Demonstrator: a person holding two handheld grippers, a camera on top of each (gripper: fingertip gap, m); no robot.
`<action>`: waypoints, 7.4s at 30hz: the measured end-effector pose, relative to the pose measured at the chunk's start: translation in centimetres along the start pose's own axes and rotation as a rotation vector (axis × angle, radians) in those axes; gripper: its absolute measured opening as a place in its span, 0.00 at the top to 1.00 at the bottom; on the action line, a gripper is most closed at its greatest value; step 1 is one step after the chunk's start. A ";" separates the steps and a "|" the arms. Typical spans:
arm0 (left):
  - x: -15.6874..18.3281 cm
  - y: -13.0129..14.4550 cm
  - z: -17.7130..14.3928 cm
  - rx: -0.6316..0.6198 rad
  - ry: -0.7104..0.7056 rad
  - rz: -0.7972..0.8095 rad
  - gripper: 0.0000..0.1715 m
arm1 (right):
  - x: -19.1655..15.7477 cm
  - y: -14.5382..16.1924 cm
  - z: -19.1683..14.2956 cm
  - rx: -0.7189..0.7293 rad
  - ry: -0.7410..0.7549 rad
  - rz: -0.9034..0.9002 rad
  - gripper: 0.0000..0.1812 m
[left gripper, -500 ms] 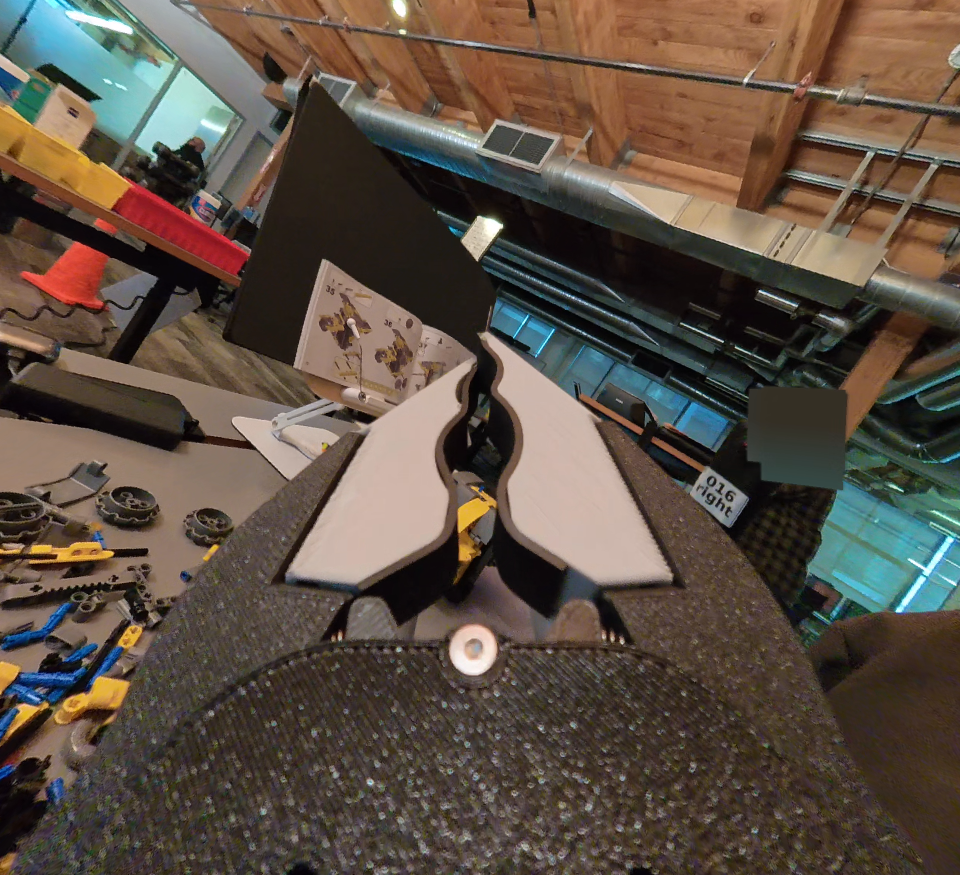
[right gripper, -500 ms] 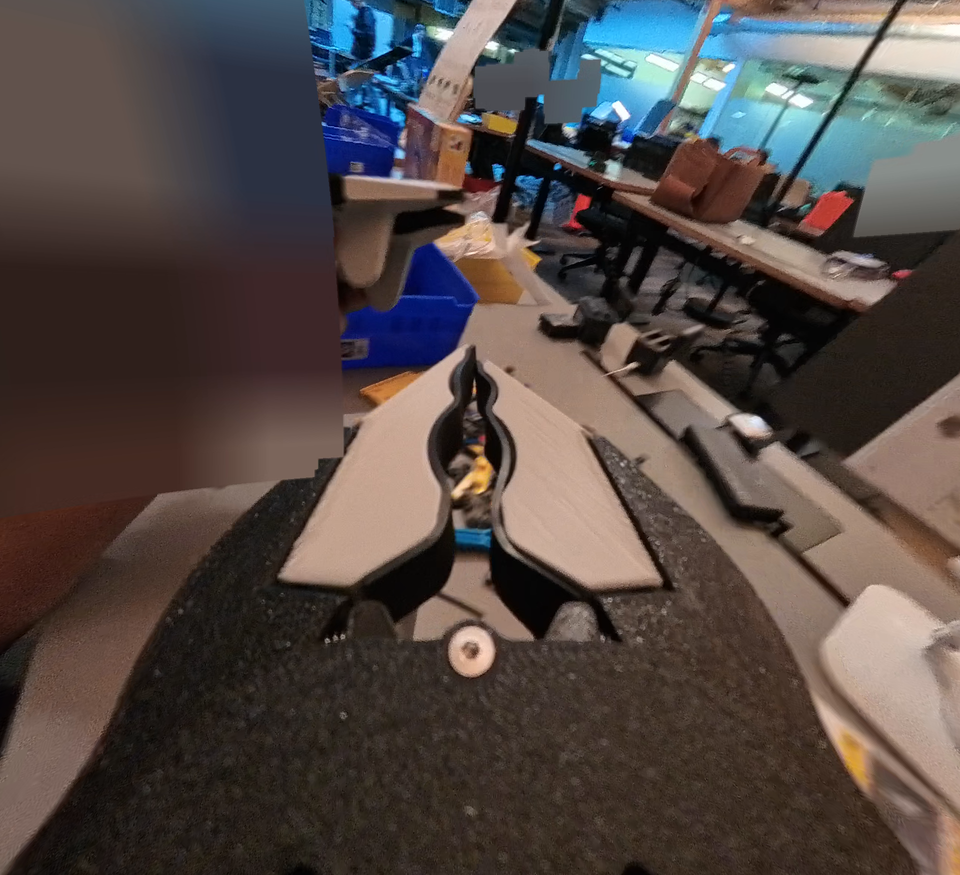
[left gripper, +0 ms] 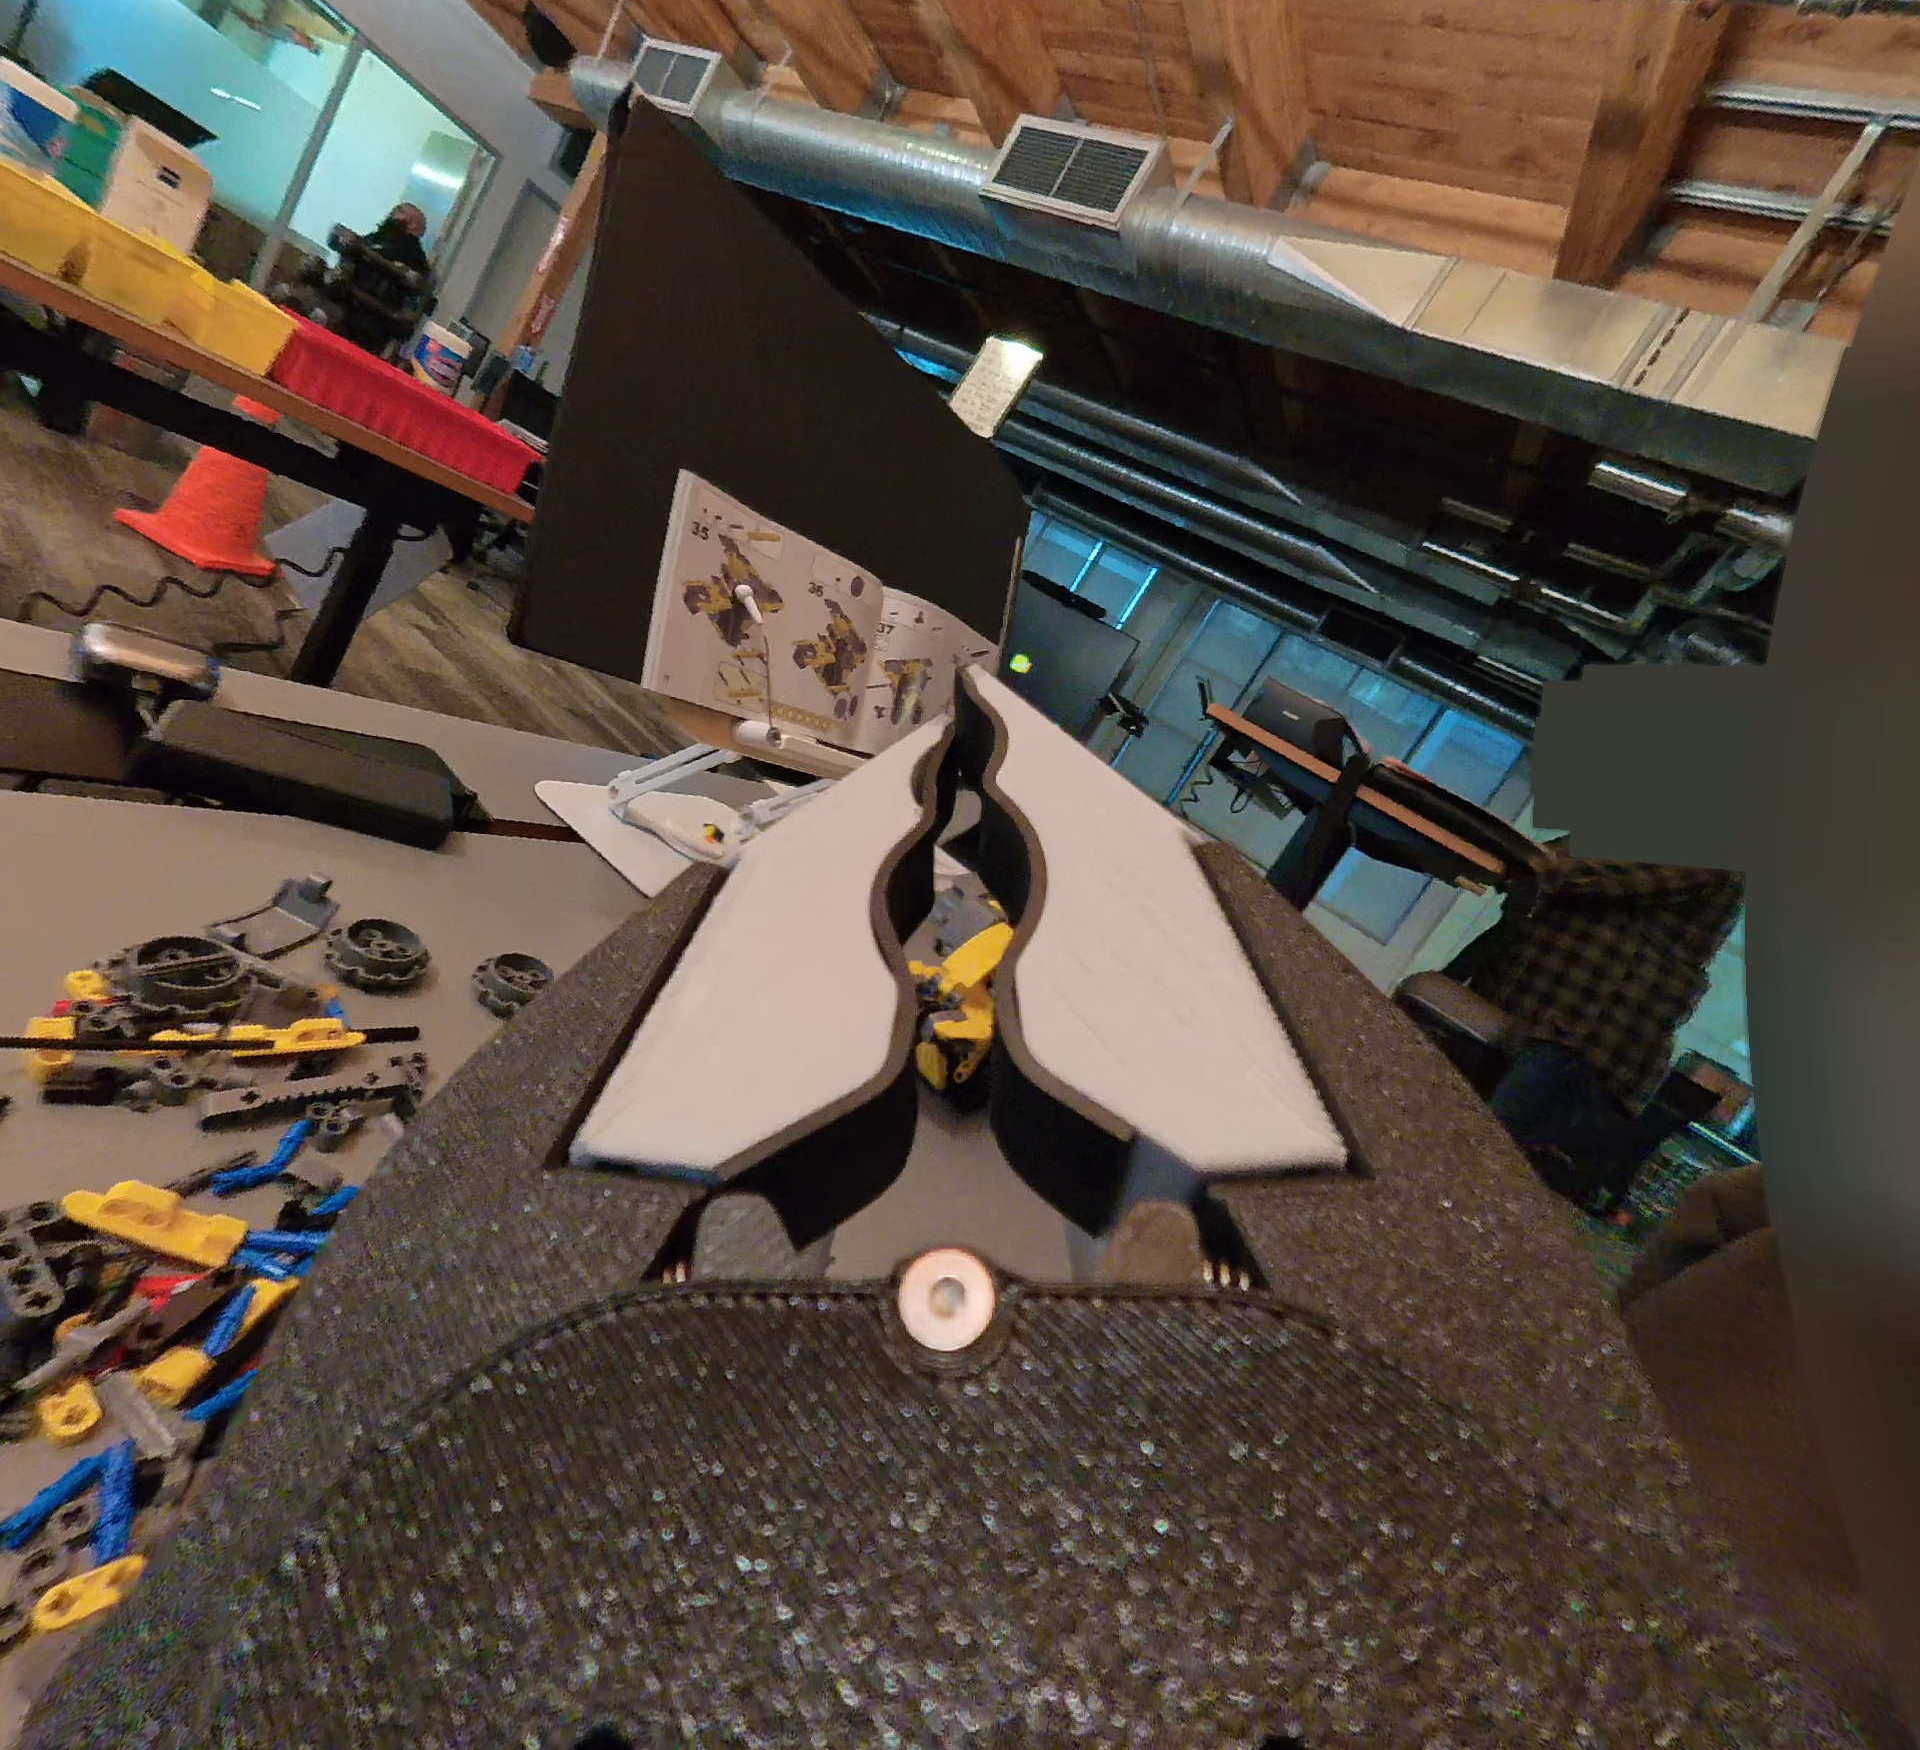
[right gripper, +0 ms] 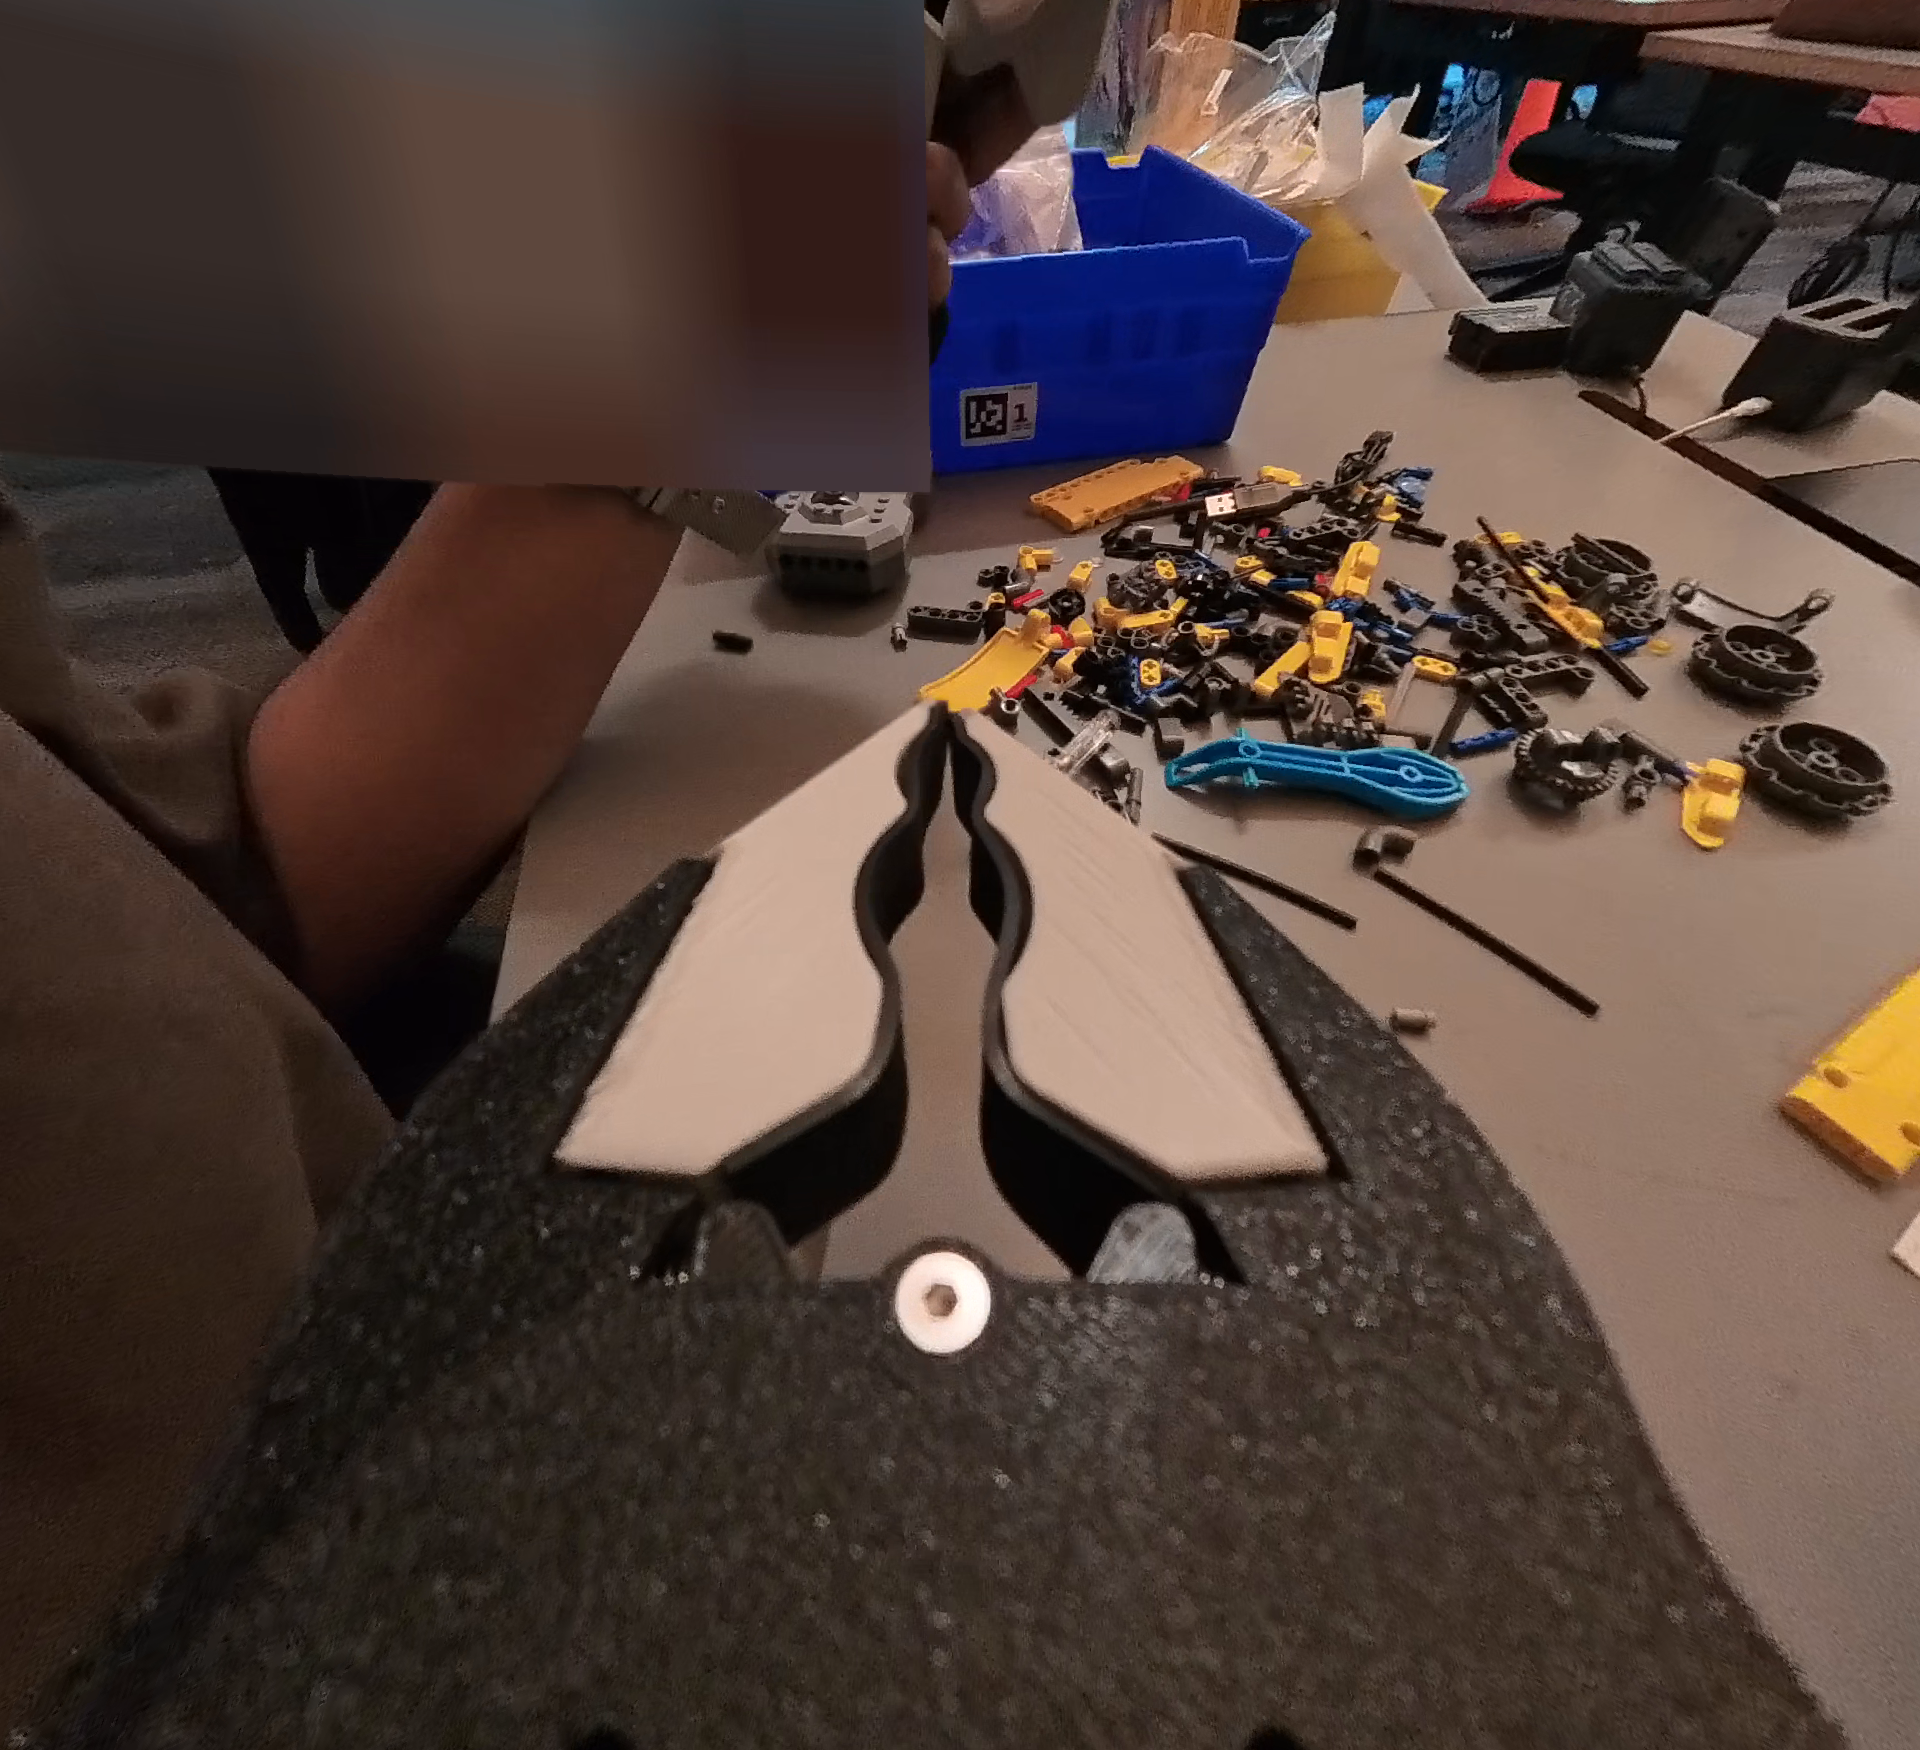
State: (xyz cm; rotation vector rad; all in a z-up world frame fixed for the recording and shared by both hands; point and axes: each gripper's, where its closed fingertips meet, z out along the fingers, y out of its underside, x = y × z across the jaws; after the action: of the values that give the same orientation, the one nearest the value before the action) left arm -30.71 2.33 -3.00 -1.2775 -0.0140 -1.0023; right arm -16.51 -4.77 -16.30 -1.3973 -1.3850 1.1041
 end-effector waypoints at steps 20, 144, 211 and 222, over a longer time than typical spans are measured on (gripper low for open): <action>3.8 -7.1 -9.4 0.190 -0.183 0.149 0.99 | -0.6 2.2 0.8 -0.075 0.046 -0.046 0.88; 16.1 31.5 18.6 -0.651 0.398 0.100 0.86 | 12.8 6.5 -26.2 0.073 0.640 -0.036 0.98; 11.3 29.3 13.4 -0.698 0.476 -0.192 0.86 | 9.2 4.2 -17.5 -0.039 0.272 -0.505 0.98; 11.4 30.3 13.2 -0.735 0.485 -0.218 0.88 | 9.0 4.1 -17.5 -0.034 0.281 -0.530 0.98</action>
State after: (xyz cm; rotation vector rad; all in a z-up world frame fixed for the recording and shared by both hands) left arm 1.67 4.23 -16.07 -1.6725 0.6530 -1.5669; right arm 1.39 4.36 -16.20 -1.0656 -1.4520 0.5206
